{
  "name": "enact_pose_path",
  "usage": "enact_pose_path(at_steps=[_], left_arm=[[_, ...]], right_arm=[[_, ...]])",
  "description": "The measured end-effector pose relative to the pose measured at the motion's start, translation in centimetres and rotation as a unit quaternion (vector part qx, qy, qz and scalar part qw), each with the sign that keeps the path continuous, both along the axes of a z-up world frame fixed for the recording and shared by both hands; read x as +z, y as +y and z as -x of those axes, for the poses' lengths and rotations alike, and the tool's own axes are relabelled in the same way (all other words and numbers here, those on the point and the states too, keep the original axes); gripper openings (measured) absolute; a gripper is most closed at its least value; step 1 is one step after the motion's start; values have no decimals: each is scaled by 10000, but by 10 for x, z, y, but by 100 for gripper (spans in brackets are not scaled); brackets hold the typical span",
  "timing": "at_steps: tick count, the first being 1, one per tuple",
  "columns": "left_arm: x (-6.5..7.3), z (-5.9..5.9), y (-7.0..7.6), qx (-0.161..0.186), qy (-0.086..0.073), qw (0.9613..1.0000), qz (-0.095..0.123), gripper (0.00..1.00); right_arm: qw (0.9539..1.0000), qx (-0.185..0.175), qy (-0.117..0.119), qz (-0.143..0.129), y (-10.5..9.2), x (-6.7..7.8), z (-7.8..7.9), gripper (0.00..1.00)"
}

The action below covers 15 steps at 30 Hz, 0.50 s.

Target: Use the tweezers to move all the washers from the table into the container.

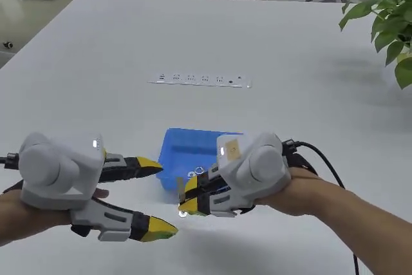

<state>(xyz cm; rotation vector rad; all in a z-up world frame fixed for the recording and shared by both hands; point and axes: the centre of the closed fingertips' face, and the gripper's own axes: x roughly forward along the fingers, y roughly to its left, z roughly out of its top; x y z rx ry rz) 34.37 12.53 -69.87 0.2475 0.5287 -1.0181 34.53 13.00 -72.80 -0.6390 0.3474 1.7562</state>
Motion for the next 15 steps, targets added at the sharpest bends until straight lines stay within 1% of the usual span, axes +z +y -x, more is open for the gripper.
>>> enact_pose_path(at_steps=[2,5,8,11,15], left_arm=[[1,-1,0,78,-1,10000,-1,78],[1,-3,3,138,-24,9999,58,80],[2,-5,6,228,-44,9997,110,85],[2,-5,4,311,-11,9994,133,88],[2,-8,7,421,-58,9989,176,94]], right_arm=[[10000,13,-16,-4,0,3,-1,9],[10000,19,-34,-28,0,9,-6,9],[10000,11,-71,-37,0,12,-11,9],[9999,-15,-93,-53,0,15,-17,9],[9998,-41,-161,-106,1,21,-28,9]])
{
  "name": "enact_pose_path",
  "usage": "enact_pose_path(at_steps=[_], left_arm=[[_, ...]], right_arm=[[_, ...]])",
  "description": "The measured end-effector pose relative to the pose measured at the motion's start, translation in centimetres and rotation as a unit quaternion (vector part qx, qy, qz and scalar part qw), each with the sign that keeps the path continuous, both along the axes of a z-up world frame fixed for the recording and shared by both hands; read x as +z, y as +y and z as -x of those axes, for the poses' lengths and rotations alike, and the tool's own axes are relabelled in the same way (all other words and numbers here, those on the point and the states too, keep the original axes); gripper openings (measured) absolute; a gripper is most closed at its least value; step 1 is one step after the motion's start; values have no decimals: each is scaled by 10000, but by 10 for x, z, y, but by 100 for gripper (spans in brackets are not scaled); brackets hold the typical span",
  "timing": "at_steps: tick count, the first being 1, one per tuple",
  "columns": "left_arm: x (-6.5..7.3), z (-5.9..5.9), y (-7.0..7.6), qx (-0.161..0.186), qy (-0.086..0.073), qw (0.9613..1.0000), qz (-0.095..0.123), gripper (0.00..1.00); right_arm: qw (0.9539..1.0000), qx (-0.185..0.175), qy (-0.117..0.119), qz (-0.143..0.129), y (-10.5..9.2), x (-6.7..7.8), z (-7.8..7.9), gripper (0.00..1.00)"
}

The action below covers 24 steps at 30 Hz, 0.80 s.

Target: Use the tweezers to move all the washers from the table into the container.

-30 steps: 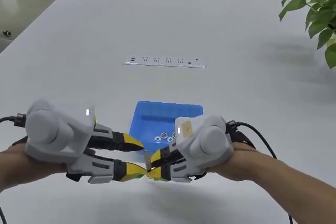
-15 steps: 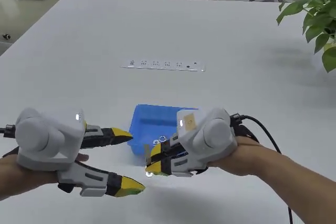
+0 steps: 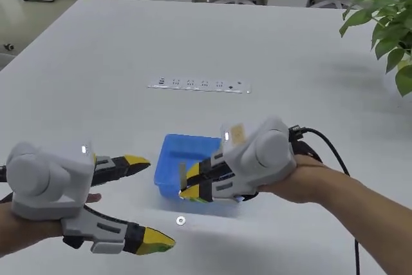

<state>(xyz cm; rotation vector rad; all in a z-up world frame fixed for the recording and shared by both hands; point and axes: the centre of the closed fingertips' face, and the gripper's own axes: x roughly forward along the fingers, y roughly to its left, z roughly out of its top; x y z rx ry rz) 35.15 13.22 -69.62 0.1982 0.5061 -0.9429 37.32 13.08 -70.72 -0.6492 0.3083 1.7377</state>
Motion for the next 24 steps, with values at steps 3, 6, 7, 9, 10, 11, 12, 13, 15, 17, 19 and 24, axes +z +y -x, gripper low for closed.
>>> enact_pose_path(at_steps=[3,6,7,9,10,11,12,13,15,17,19,24], left_arm=[[1,-3,3,59,-32,10000,18,97],[3,-5,5,120,-45,9999,54,99],[3,-6,6,129,-32,9999,76,99],[4,-8,7,136,-51,9999,59,99],[4,-8,7,137,-59,9999,61,99],[4,-9,7,144,-54,9999,75,99],[5,-10,7,147,-57,9998,84,99],[5,-10,7,144,-69,9998,82,99],[5,-12,7,136,-88,9998,81,99],[6,-15,7,136,-98,9998,91,99],[7,-17,7,137,-111,9998,90,99],[8,-23,6,118,-146,9998,105,99]], right_arm=[[10000,-6,-52,-40,2,3,-8,9],[9999,29,-130,-110,4,4,-14,9],[9998,32,-150,-126,4,4,-16,9],[9997,40,-191,-141,6,4,-19,9],[9997,40,-211,-144,6,3,-21,9],[9996,39,-224,-143,7,3,-23,9],[9997,32,-222,-140,7,1,-25,9],[9996,26,-224,-139,7,0,-27,9],[9997,3,-219,-133,8,-2,-31,9],[9997,-13,-208,-121,8,-4,-34,9],[9997,-24,-207,-100,8,-7,-37,9],[9998,-30,-197,-72,10,-13,-41,9]])
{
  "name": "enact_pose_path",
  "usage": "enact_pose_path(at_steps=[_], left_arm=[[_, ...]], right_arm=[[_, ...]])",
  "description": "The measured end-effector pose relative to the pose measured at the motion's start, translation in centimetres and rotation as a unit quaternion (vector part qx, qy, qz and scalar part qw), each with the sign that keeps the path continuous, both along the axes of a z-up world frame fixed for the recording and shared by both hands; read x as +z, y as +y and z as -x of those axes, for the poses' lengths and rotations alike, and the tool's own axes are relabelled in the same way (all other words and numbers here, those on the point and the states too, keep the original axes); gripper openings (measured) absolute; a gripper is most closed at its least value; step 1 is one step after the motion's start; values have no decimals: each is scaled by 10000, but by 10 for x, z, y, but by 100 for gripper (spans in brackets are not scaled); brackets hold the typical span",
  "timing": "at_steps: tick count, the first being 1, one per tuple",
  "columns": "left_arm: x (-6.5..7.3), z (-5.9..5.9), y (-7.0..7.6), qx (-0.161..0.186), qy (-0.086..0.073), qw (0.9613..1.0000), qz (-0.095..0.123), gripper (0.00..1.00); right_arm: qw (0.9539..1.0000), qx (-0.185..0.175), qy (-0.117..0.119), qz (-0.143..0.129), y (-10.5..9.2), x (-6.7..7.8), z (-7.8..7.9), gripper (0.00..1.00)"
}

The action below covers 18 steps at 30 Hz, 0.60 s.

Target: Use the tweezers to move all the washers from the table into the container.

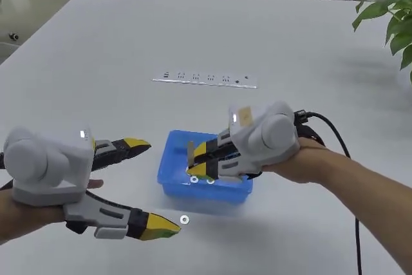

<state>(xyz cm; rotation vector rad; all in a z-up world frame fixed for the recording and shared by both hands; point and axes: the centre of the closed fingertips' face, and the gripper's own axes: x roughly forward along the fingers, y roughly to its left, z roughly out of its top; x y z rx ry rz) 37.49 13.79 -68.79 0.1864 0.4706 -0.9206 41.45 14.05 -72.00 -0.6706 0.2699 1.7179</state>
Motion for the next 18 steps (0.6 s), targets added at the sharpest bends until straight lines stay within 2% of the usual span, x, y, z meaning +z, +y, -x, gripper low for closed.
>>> enact_pose_path(at_steps=[9,18], left_arm=[[-1,-11,1,-43,-54,10000,-7,95],[-2,-26,2,-148,-110,9998,-49,78]], right_arm=[[9999,-14,120,67,2,-14,-7,9],[9997,-46,197,107,5,-27,-15,9]])
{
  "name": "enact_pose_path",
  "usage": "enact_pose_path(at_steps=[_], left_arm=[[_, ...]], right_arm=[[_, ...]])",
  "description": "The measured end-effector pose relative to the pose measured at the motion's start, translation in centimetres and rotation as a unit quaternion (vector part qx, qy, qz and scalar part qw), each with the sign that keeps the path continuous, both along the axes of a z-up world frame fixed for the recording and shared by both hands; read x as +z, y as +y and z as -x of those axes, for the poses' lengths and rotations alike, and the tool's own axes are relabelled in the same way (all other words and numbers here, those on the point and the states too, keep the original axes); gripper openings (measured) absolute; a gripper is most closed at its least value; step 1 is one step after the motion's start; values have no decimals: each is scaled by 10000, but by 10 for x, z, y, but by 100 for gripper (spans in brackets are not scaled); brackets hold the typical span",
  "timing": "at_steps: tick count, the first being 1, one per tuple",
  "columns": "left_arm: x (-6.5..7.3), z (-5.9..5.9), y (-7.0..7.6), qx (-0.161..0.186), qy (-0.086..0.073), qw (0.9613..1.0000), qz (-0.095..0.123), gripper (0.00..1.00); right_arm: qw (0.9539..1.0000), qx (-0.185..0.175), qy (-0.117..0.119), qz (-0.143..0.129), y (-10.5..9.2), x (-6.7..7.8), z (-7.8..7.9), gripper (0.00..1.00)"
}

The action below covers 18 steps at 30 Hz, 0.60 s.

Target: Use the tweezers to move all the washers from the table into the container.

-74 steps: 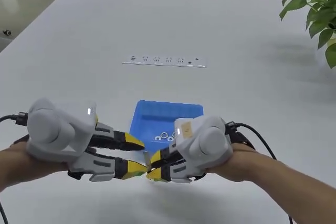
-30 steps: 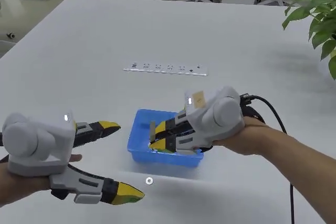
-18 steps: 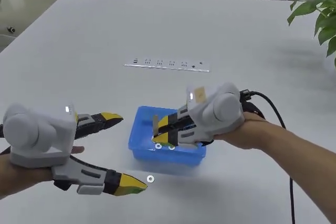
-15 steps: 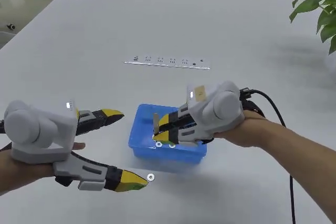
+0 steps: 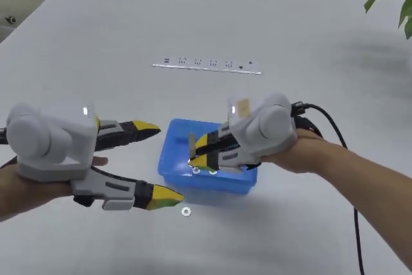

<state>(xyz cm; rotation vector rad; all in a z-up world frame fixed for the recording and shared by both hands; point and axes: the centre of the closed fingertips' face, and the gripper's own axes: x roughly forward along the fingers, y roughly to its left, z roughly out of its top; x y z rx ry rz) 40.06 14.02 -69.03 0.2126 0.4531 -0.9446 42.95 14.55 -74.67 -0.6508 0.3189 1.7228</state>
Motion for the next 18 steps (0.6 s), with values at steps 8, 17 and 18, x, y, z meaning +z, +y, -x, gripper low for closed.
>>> enact_pose_path(at_steps=[8,17,18], left_arm=[[-3,-13,-3,-108,-48,9999,-102,59],[-4,-27,-10,-332,-82,9993,-146,38],[-5,-28,-12,-375,-74,9991,-170,35]], right_arm=[[10000,-22,53,30,0,-7,-5,9],[9999,23,71,77,0,-13,-5,9],[9999,22,71,81,-1,-14,-5,9]])
